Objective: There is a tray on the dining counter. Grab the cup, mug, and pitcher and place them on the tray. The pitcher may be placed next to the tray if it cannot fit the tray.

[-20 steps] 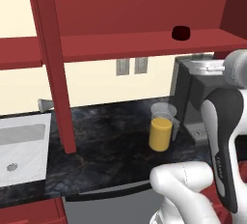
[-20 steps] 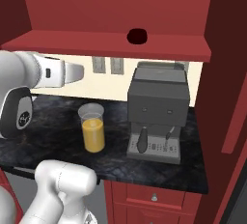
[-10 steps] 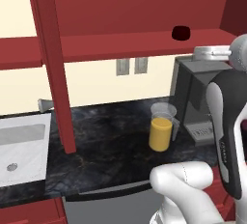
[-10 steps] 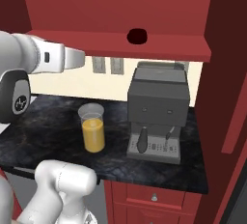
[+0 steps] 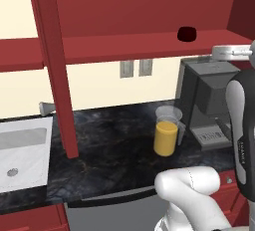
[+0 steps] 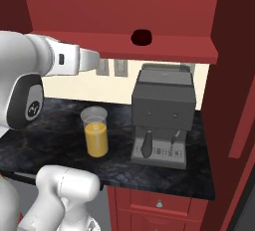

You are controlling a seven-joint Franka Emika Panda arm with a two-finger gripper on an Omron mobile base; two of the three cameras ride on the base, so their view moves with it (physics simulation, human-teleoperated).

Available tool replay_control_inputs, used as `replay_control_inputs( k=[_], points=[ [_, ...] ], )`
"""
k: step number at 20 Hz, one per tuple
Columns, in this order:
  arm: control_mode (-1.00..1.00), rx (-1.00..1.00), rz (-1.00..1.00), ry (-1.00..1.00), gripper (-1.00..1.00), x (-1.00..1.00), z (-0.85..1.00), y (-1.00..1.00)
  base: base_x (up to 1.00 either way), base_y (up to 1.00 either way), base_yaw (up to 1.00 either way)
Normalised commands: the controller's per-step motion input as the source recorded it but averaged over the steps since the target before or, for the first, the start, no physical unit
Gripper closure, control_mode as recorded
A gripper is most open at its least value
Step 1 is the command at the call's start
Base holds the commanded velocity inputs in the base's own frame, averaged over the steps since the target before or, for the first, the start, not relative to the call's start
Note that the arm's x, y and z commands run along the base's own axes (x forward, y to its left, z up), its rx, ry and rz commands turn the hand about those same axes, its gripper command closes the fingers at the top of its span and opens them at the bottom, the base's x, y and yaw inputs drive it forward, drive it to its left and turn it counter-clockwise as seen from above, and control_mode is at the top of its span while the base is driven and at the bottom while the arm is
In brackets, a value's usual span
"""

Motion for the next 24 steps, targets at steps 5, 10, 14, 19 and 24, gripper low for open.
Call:
replay_control_inputs(
  k=[5, 10, 14, 19, 24],
  points=[
    [-1.00, 0.00, -0.01, 0.00, -1.00, 0.19, 0.00, -0.04, 0.00, 0.00, 0.00],
    [-1.00, -0.01, -0.04, 0.00, -1.00, 0.28, -0.03, 0.00, 0.00, 0.00, 0.00],
    [-1.00, 0.00, -0.07, 0.00, -1.00, 0.25, -0.08, 0.00, 0.00, 0.00, 0.00],
    [-1.00, 0.00, -0.08, 0.00, -1.00, 0.44, -0.12, 0.00, 0.00, 0.00, 0.00],
    [-1.00, 0.00, 0.00, 0.00, -1.00, 0.46, -0.03, 0.00, 0.00, 0.00, 0.00]
  ],
)
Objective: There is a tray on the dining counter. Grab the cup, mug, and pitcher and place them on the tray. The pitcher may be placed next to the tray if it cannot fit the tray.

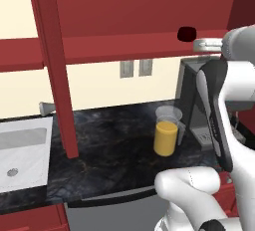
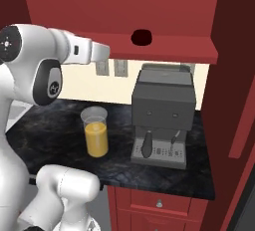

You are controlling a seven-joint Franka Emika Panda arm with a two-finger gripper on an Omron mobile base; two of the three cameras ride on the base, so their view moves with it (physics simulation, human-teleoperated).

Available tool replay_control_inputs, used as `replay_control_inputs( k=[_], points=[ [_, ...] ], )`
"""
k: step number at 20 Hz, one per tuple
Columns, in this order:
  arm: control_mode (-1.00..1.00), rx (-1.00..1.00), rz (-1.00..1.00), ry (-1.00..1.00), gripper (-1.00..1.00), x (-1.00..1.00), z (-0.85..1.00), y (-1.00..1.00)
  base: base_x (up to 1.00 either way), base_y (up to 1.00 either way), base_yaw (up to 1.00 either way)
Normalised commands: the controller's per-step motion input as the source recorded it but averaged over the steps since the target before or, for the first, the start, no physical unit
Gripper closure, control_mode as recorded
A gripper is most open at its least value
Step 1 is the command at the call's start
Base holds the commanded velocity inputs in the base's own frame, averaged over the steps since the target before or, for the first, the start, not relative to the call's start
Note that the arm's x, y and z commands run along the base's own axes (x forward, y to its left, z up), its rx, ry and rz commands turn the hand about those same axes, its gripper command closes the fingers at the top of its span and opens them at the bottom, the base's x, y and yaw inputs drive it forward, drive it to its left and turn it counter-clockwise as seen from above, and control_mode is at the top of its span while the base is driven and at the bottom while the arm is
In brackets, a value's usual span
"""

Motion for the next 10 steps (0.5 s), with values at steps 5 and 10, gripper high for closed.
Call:
replay_control_inputs(
  k=[5, 10],
  points=[
    [-1.00, 0.00, 0.00, 0.00, -1.00, 0.55, 0.00, 0.00, 0.00, 0.00, 0.00],
    [-1.00, 0.00, 0.00, 0.00, -1.00, 0.55, -0.01, 0.00, 0.00, 0.00, 0.00]
  ],
)
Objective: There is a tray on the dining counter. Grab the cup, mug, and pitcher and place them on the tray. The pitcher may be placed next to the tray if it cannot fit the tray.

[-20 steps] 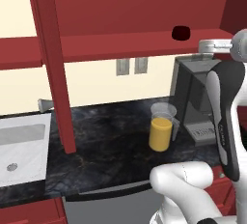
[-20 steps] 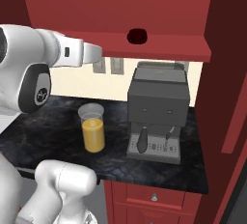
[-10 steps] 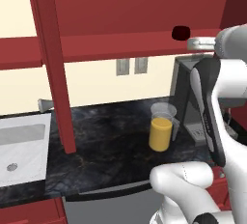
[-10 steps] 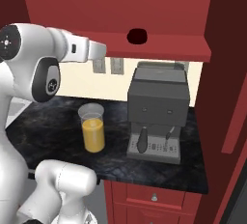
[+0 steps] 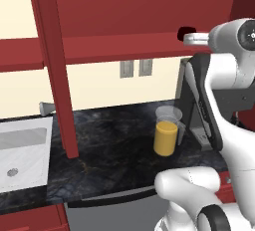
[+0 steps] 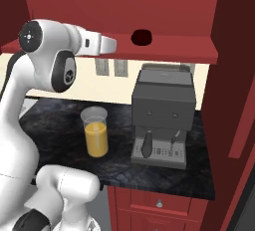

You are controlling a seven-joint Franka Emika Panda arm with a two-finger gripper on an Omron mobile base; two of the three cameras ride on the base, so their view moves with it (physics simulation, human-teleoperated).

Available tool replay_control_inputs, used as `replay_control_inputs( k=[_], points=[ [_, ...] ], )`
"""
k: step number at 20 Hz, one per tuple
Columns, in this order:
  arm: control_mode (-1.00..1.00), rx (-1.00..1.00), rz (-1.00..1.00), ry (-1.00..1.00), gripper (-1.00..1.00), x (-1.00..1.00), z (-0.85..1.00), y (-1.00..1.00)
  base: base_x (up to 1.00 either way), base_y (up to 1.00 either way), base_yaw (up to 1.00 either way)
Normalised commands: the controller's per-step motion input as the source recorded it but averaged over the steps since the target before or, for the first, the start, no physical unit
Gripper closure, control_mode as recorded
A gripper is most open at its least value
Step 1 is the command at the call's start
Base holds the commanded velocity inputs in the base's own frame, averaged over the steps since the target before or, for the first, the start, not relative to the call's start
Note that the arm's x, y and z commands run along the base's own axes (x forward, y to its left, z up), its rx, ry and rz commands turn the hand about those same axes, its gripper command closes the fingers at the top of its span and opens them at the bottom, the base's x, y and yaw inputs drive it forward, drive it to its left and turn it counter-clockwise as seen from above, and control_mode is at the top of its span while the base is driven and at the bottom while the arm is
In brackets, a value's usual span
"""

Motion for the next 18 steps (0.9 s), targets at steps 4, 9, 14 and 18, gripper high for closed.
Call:
replay_control_inputs(
  k=[4, 9, 14, 18],
  points=[
    [-1.00, 0.00, 0.00, 0.00, -1.00, 0.47, -0.04, 0.00, 0.00, 0.00, 0.00],
    [-1.00, 0.00, 0.00, 0.00, -1.00, 0.44, -0.03, 0.00, 0.00, 0.00, 0.00],
    [-1.00, 0.00, 0.00, 0.00, -1.00, 0.42, -0.02, 0.00, 0.00, 0.00, 0.00],
    [-1.00, 0.00, 0.00, 0.00, -1.00, 0.31, -0.02, 0.00, 0.00, 0.00, 0.00]
  ],
)
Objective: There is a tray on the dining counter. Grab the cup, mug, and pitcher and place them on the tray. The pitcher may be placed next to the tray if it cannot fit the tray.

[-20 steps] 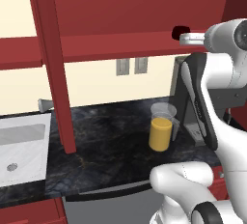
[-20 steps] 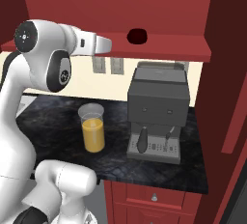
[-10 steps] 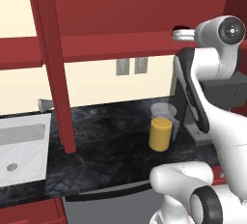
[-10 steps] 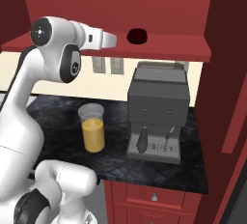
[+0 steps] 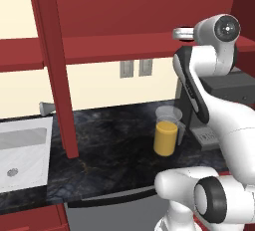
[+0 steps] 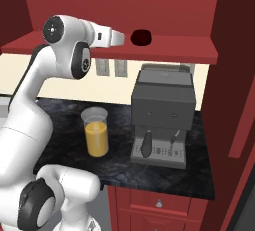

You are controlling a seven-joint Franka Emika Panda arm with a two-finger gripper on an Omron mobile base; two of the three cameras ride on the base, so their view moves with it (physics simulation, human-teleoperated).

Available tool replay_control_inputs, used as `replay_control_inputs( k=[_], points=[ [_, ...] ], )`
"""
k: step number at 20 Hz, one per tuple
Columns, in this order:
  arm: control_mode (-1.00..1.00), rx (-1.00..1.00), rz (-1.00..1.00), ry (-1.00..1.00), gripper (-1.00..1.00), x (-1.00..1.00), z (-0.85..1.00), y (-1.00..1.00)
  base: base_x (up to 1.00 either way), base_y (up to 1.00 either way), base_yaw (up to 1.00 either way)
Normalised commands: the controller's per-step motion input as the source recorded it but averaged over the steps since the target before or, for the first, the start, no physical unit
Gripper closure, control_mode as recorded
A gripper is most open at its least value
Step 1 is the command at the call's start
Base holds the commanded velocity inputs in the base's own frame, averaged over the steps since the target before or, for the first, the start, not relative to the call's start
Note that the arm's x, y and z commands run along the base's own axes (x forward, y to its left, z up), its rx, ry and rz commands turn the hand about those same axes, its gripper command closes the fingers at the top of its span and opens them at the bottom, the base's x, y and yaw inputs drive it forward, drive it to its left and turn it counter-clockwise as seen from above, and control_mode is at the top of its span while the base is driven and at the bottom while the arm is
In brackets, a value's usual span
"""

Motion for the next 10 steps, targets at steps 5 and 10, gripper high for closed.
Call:
replay_control_inputs(
  k=[5, 10],
  points=[
    [-1.00, 0.00, 0.00, 0.00, -1.00, 0.27, -0.01, 0.00, 0.00, 0.00, 0.00],
    [-1.00, 0.00, 0.00, 0.00, -1.00, 0.23, 0.00, 0.00, 0.00, 0.00, 0.00]
  ],
)
